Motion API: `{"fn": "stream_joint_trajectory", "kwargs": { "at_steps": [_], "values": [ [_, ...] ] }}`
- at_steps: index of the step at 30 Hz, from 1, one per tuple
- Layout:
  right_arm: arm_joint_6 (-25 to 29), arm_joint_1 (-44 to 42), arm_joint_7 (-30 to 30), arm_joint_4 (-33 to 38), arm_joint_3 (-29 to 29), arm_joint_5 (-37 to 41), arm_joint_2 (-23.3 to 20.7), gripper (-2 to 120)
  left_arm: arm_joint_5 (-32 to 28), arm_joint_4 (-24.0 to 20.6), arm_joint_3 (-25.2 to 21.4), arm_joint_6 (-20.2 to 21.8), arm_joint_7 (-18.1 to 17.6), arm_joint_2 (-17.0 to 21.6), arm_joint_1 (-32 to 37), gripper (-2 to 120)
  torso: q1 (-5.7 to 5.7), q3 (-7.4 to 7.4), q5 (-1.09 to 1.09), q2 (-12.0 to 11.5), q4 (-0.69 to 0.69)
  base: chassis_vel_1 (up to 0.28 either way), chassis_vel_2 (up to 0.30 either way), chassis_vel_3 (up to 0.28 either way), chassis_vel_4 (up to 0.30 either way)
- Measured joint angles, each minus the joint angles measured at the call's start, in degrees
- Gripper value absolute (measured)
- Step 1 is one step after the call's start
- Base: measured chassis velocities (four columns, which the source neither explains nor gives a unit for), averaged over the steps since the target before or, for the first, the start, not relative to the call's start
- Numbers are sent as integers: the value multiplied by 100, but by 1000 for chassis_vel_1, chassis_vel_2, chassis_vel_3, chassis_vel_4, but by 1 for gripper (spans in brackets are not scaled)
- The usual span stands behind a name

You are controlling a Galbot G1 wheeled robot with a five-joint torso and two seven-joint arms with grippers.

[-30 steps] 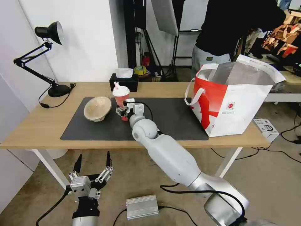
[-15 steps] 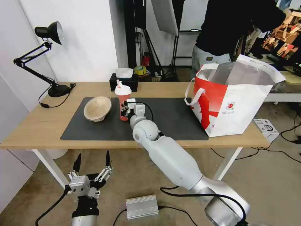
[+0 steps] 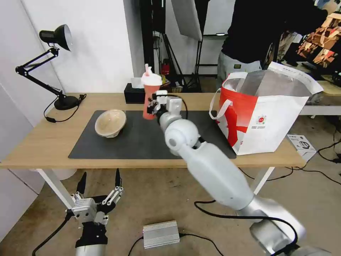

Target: Pick up the trash from the table and place it into the takeout bag.

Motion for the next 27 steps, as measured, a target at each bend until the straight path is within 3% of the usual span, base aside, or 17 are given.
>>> {"fn": "stream_joint_trajectory", "kwargs": {
  "at_steps": [27],
  "values": [
    [-453, 659, 247, 1163, 888, 745, -1370, 3, -2, -101, -22, 0, -2, -1, 40, 100, 0, 0, 0, 0, 0, 0, 0, 0, 0]
  ]
}}
